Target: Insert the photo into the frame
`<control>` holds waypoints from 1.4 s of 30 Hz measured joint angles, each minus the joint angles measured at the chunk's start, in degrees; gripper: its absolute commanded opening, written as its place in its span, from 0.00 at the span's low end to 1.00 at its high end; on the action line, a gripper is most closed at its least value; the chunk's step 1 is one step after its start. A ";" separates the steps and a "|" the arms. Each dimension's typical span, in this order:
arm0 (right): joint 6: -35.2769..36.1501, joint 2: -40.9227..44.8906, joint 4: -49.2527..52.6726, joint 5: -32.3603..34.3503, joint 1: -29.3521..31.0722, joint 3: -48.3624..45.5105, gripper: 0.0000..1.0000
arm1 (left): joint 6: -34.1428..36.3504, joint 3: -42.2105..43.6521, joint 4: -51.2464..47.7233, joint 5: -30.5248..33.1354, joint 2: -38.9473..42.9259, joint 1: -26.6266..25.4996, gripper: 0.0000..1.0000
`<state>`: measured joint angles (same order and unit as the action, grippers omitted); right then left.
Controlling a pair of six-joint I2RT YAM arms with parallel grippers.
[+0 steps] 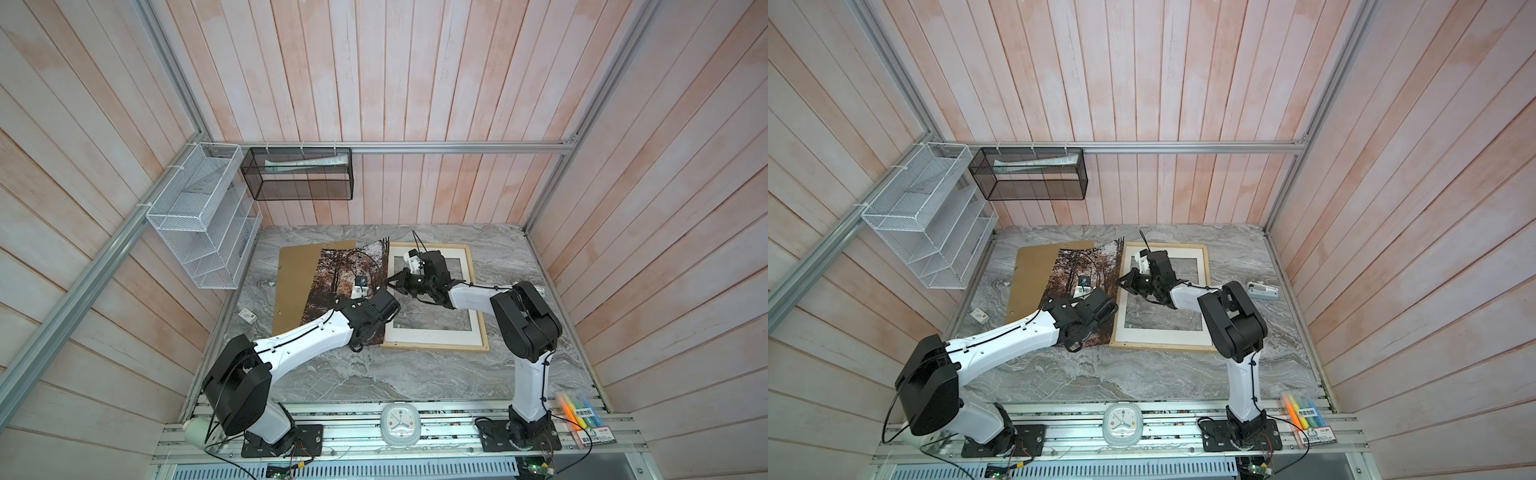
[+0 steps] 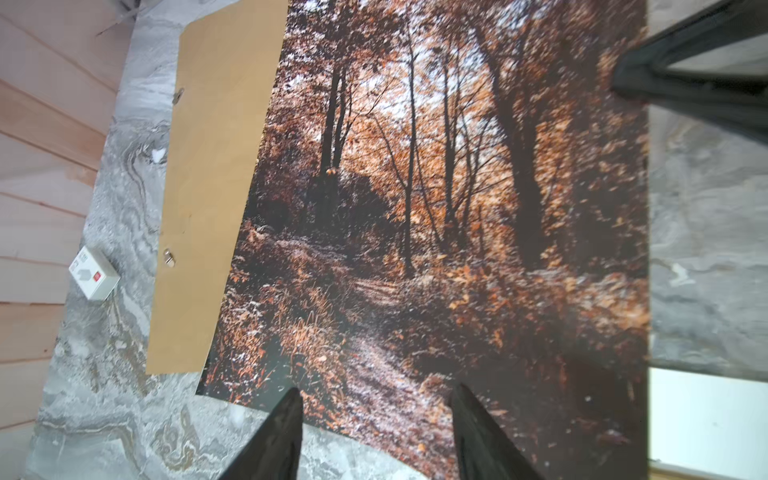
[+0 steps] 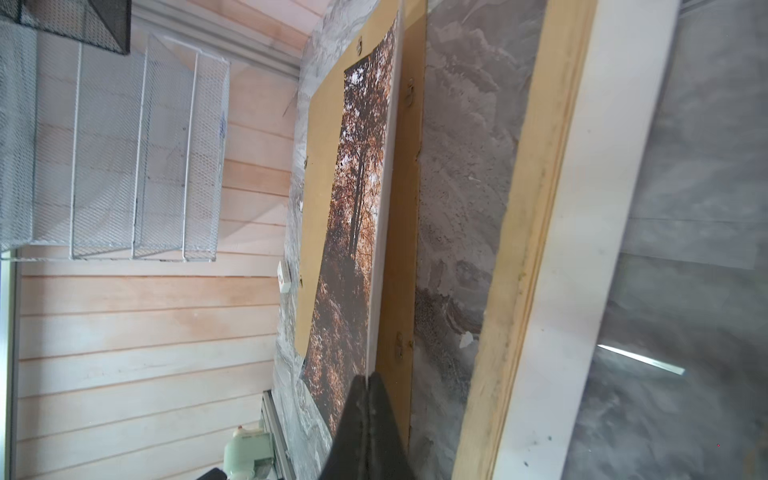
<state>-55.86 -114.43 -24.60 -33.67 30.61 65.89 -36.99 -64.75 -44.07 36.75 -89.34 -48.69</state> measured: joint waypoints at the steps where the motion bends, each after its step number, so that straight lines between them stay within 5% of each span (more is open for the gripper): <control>1: -0.90 0.76 -0.90 0.87 0.09 -1.49 0.00 | 0.46 -0.52 0.61 -0.17 -0.39 -0.37 0.59; 24: -3.96 9.97 -4.13 10.84 2.73 -8.59 0.00 | 6.80 -9.40 5.95 -1.64 -12.68 -4.48 0.57; 36: -3.93 14.45 -4.33 12.02 2.73 -11.61 0.00 | 6.16 -11.43 5.90 1.53 -15.28 -4.48 0.34; 42: -3.87 14.71 -4.31 12.20 2.84 -11.76 0.00 | 6.40 -11.50 5.90 1.86 -15.28 -4.50 0.15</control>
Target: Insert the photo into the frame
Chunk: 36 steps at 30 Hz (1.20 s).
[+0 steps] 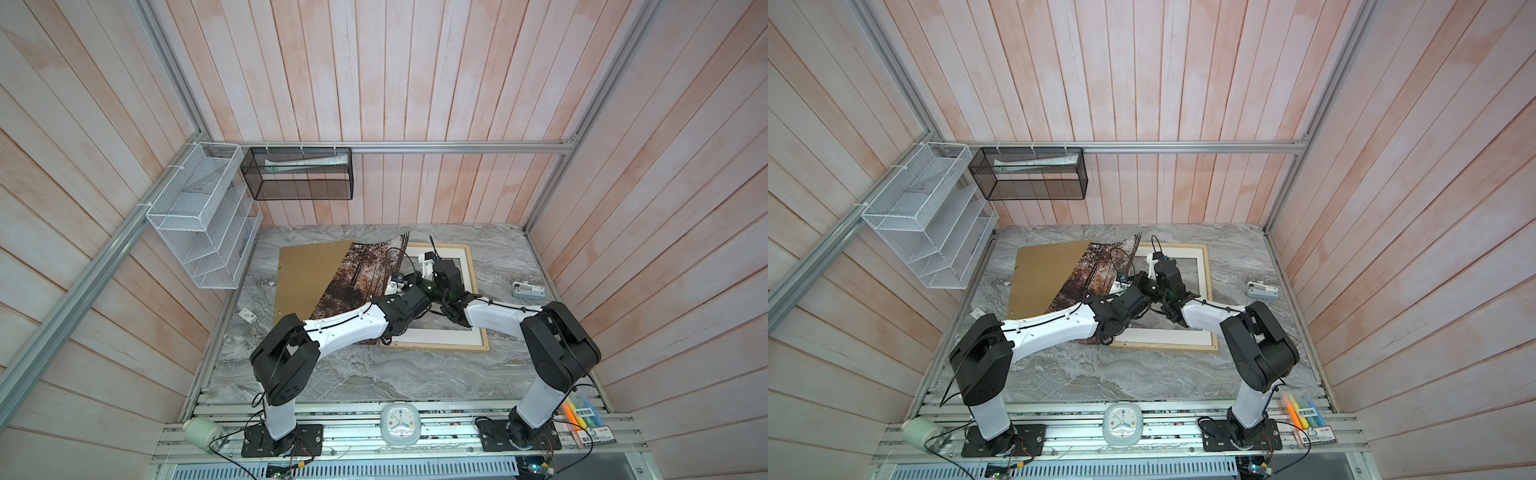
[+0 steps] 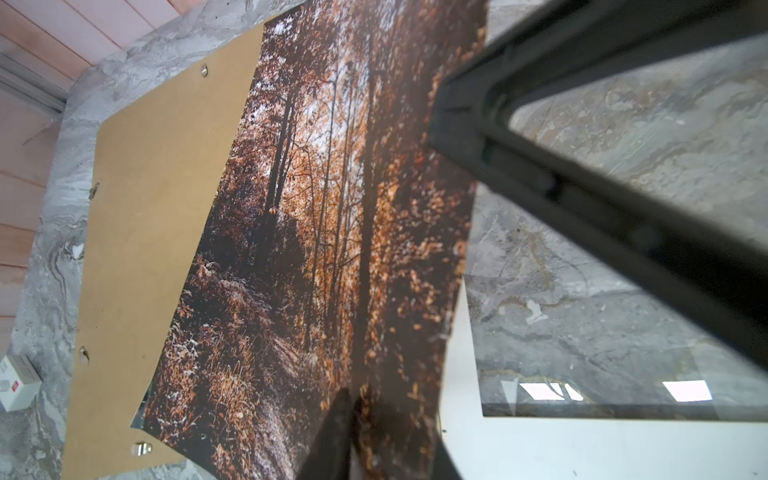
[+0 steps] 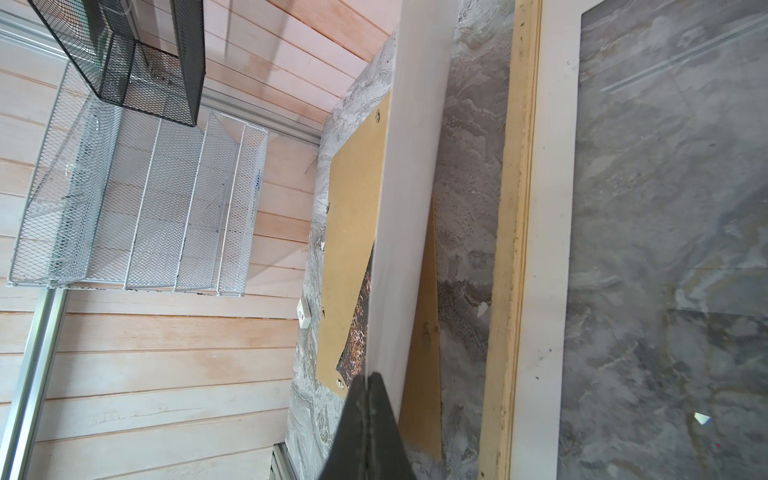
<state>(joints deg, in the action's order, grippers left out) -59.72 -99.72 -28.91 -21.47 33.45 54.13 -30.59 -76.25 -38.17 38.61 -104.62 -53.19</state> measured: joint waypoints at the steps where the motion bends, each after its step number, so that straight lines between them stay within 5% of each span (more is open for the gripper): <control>1: 0.11 0.00 0.00 0.04 0.09 0.00 0.00 | -0.02 0.00 0.00 0.20 0.00 -0.04 0.13; 5: 0.39 0.00 0.11 0.46 0.28 0.02 0.01 | 0.15 0.00 -0.15 0.68 0.02 -0.09 0.07; 10: 2.01 0.33 0.74 0.85 0.37 0.15 0.33 | 0.46 -0.24 -1.20 1.03 0.07 -0.09 0.00; 12: 2.78 1.18 1.64 1.33 0.37 0.17 0.38 | 0.50 -0.24 -1.46 1.05 0.15 -0.09 0.00; 20: 4.94 11.08 3.61 3.45 -3.19 -1.79 0.46 | 1.97 -1.16 -3.08 1.14 2.45 -0.09 0.00; 27: 6.36 22.93 4.50 5.14 -13.62 -9.81 0.50 | 4.52 -4.72 -4.66 2.23 4.61 -0.09 0.00; 36: 9.29 26.69 6.86 3.74 -25.86 -20.04 0.57 | 7.74 -13.25 -7.30 1.60 4.96 -1.27 0.00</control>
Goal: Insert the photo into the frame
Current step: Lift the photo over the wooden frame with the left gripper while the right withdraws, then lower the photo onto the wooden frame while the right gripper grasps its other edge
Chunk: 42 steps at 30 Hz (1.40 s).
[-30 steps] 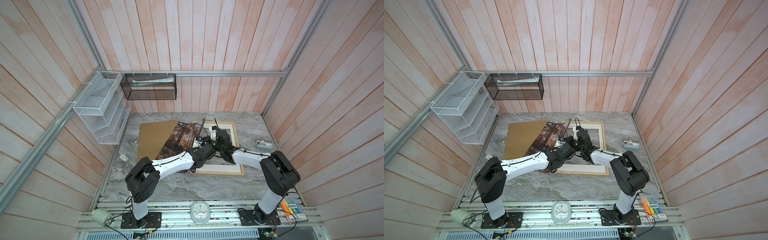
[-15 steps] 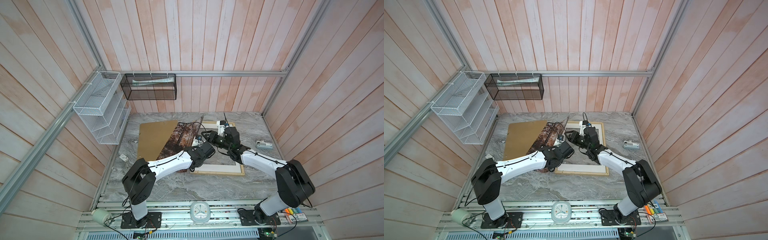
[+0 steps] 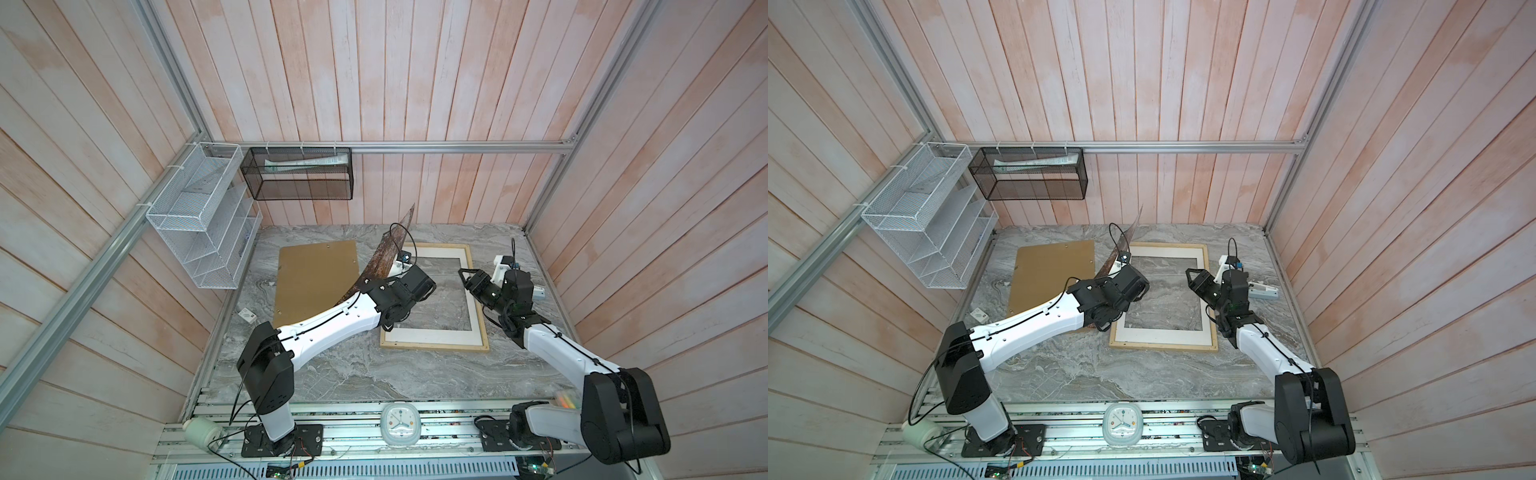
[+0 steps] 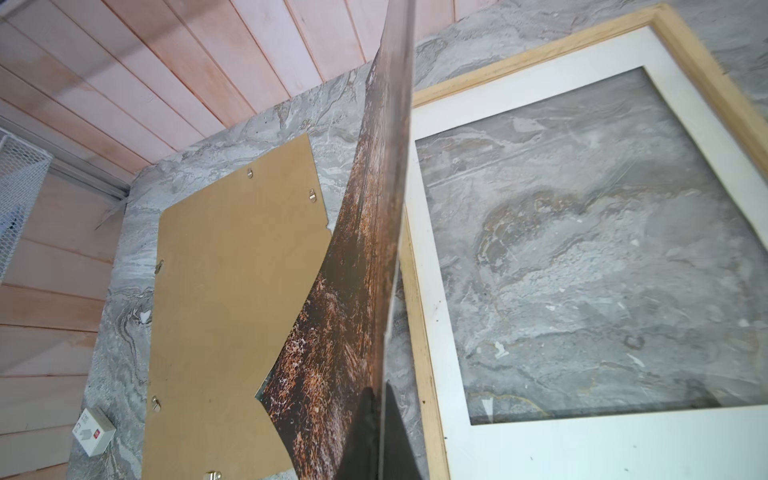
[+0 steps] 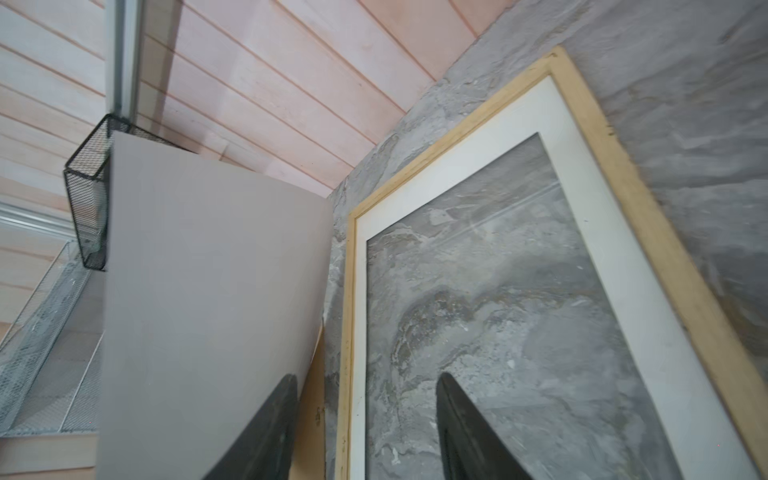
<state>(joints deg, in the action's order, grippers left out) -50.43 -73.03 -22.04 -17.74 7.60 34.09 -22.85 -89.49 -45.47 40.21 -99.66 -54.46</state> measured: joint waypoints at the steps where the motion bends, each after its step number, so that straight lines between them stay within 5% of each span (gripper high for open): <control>1: 0.33 -0.02 0.04 -0.15 -1.20 -1.07 0.57 | 0.42 -1.42 -0.22 -0.55 0.00 -0.68 0.00; 9: 3.43 -3.63 0.96 -6.73 -7.50 -2.60 0.56 | 4.57 -14.51 0.52 -8.28 -0.02 -5.11 0.00; 21: 5.03 3.21 4.13 -9.25 -11.61 -4.94 0.56 | 7.19 -26.38 11.19 -27.91 -0.74 -3.72 0.00; 32: 5.99 11.54 9.01 -8.26 -14.45 -6.29 0.57 | -4.96 7.82 29.40 -48.19 2.38 20.31 0.00; 37: 6.67 11.58 10.69 -8.02 -14.51 -6.29 0.57 | -8.52 18.99 33.99 -53.05 1.14 24.02 0.00; 42: 7.34 9.99 11.04 -8.55 -14.51 -6.25 0.58 | -9.11 20.33 36.09 -53.64 1.14 24.30 0.00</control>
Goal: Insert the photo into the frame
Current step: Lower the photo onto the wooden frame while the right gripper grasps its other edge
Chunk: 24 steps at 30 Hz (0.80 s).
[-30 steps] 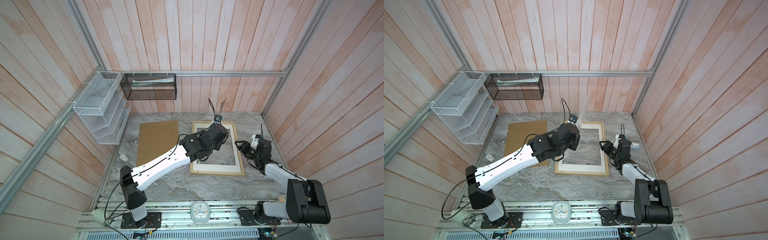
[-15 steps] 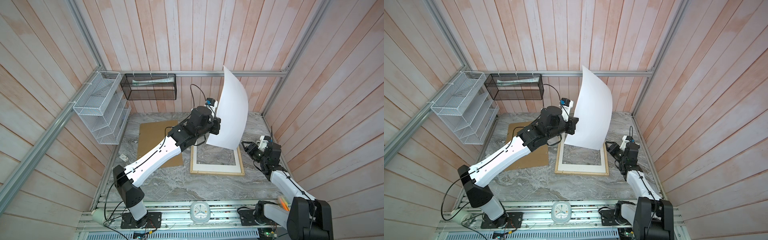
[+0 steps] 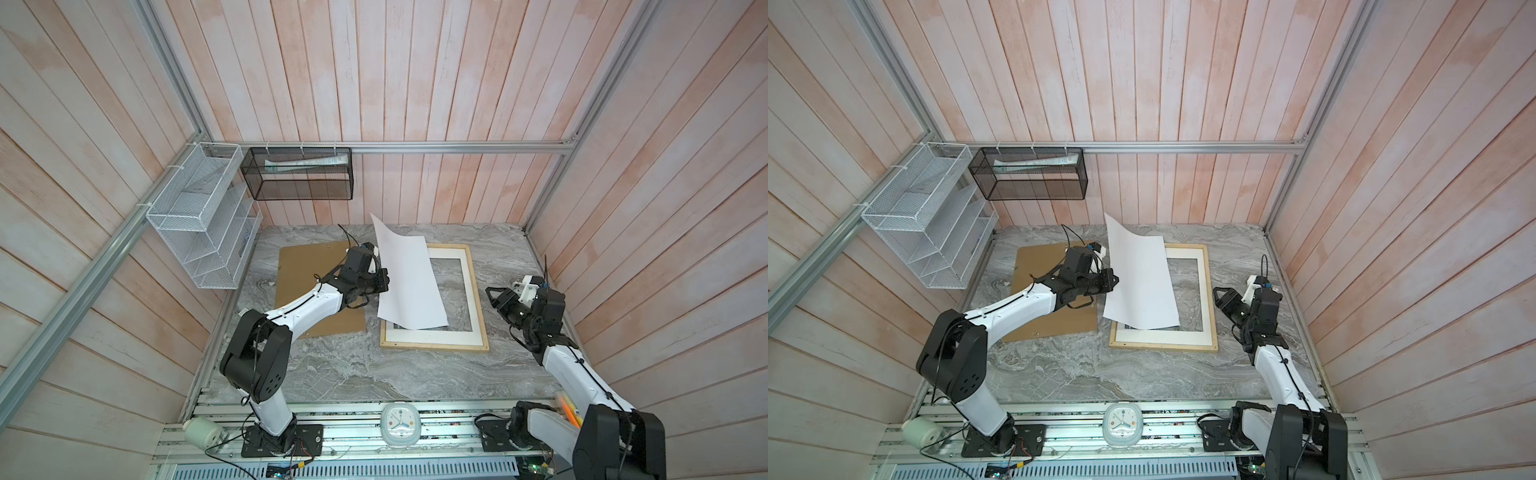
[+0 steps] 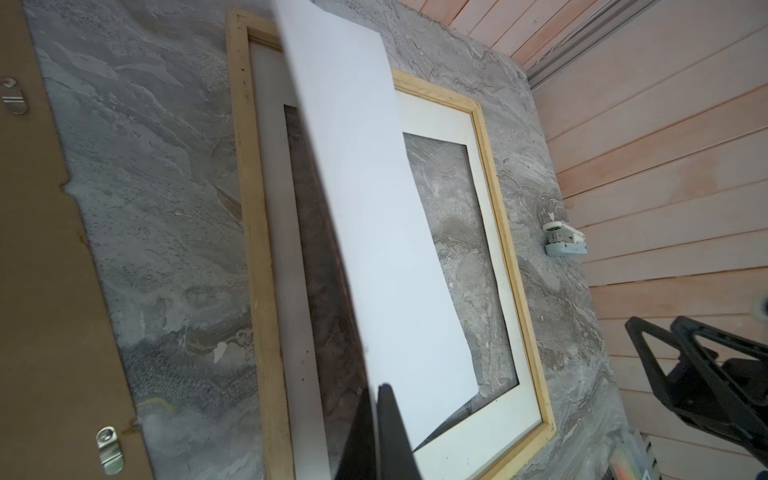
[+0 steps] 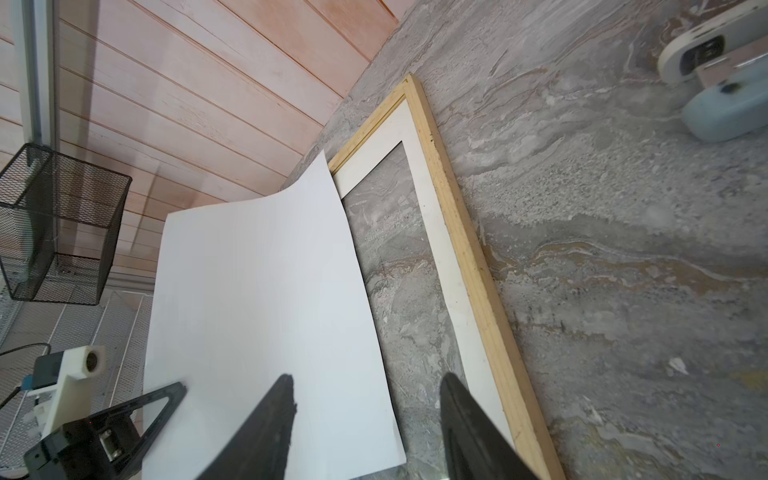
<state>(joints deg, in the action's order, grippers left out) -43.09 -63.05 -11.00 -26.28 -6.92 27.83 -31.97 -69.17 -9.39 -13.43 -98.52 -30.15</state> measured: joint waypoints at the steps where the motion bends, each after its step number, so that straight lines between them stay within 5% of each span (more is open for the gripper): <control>1: 0.35 -0.94 0.33 -0.52 0.02 0.26 0.58 | 0.20 0.00 -0.02 0.26 0.00 -0.02 0.00; 24: 3.93 -32.20 0.13 -2.67 22.21 15.45 0.56 | 12.07 2.86 -9.05 14.93 -4.96 6.51 0.00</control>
<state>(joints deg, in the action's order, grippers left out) -39.16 -95.24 -10.87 -28.95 15.29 43.29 -19.90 -66.30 -18.44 1.50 -103.48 -23.64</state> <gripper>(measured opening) 0.566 0.046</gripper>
